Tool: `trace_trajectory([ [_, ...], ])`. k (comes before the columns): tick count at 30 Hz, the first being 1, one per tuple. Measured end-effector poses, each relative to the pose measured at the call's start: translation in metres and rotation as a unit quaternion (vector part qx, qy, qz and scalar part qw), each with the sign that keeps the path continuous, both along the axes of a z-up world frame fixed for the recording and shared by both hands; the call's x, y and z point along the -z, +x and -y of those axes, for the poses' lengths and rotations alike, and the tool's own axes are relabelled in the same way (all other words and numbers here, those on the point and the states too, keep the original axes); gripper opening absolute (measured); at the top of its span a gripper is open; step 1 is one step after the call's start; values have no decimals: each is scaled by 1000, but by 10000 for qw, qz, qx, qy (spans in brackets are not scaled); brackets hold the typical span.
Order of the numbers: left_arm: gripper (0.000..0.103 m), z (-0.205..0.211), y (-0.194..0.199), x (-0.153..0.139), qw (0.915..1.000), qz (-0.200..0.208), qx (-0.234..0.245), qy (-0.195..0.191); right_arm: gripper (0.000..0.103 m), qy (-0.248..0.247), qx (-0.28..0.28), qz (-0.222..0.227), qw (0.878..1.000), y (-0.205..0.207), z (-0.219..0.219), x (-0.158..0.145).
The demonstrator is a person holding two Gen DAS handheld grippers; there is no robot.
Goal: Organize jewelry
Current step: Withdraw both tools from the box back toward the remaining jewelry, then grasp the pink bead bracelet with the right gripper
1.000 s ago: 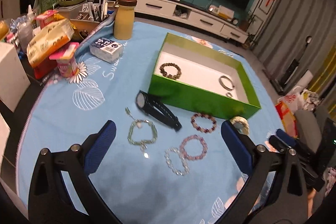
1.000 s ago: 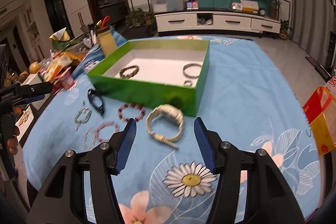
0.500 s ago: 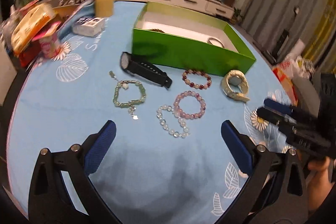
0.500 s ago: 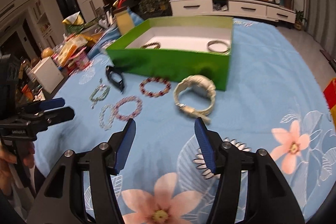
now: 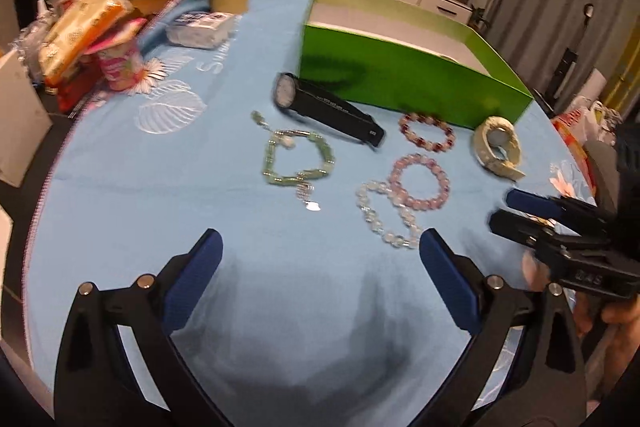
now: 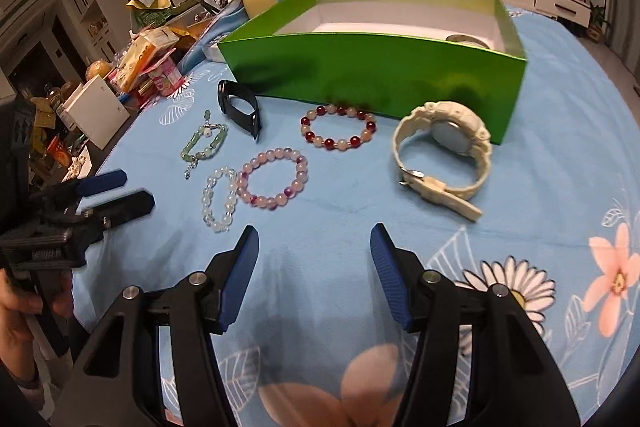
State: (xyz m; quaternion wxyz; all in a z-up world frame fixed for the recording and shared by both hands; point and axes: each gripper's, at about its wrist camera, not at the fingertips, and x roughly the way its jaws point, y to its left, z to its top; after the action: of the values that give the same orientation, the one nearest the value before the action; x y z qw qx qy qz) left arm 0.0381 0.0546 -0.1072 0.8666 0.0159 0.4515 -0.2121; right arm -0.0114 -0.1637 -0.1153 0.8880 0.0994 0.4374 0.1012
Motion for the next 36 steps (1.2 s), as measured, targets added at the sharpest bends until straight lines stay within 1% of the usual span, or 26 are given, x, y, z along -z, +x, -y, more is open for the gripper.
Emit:
trace_trajectory([
  [2, 95, 8, 1, 4, 10000, -65, 40, 15, 59, 86, 28, -37, 10000, 6, 1, 2],
  [4, 86, 16, 4, 9, 9998, -150, -19, 97, 57, 205, 76, -92, 9997, 13, 1, 4],
  [5, 83, 20, 5, 11, 9998, -182, -27, 113, 56, 222, 72, -92, 9997, 16, 0, 4],
  [6, 79, 23, 6, 13, 9997, -203, -19, 129, 53, 147, 50, -72, 9999, 20, -4, 4],
  [8, 76, 30, 7, 16, 9995, -204, 2, 225, 48, -29, -35, -32, 10000, 27, -9, 4],
  [12, 67, 37, 10, 21, 9992, -203, 22, 335, 33, -380, -252, -43, 9990, 45, -24, 9],
  [14, 65, 37, 12, 22, 9992, -174, 20, 371, 30, -559, -325, 4, 9979, 51, -29, 11],
  [16, 61, 37, 13, 22, 9991, -154, 38, 401, 21, -767, -395, 51, 9963, 55, -34, 11],
  [17, 61, 38, 14, 22, 9990, -140, 57, 418, 19, -870, -436, 84, 9952, 56, -36, 11],
  [18, 60, 39, 14, 22, 9989, -110, 76, 457, 12, -998, -471, 139, 9938, 56, -38, 11],
  [19, 60, 40, 14, 22, 9987, -75, 96, 500, 7, -1117, -486, 196, 9924, 57, -39, 12],
  [21, 60, 42, 14, 23, 9983, -21, 137, 568, 7, -1232, -433, 264, 9911, 55, -38, 13],
  [23, 60, 44, 13, 23, 9981, 2, 168, 588, 7, -1281, -239, 272, 9911, 52, -33, 13],
  [24, 60, 45, 14, 23, 9981, 5, 181, 587, 7, -1229, -158, 269, 9919, 51, -29, 12],
  [27, 58, 45, 14, 23, 9981, 33, 207, 586, 7, -868, -53, 304, 9957, 39, -13, 5],
  [29, 52, 46, 13, 23, 9979, 56, 270, 579, 7, -799, -47, 354, 9962, 28, -6, 1],
  [31, 43, 49, 12, 22, 9981, 51, 344, 516, 7, -772, -29, 365, 9963, 19, -1, -2],
  [32, 41, 50, 12, 22, 9980, 61, 351, 527, 7, -729, -14, 370, 9967, 14, 1, -2],
  [33, 37, 51, 12, 23, 9977, 94, 345, 575, 7, -675, 1, 383, 9970, 10, 3, -4],
  [34, 29, 51, 12, 23, 9976, 108, 371, 568, 7, -624, 33, 407, 9972, 6, 6, -5],
  [35, 25, 51, 12, 23, 9976, 111, 386, 559, 7, -591, 69, 435, 9973, 3, 9, -6],
  [36, 18, 51, 11, 23, 9975, 118, 397, 569, 7, -574, 88, 457, 9973, 1, 10, -7],
])
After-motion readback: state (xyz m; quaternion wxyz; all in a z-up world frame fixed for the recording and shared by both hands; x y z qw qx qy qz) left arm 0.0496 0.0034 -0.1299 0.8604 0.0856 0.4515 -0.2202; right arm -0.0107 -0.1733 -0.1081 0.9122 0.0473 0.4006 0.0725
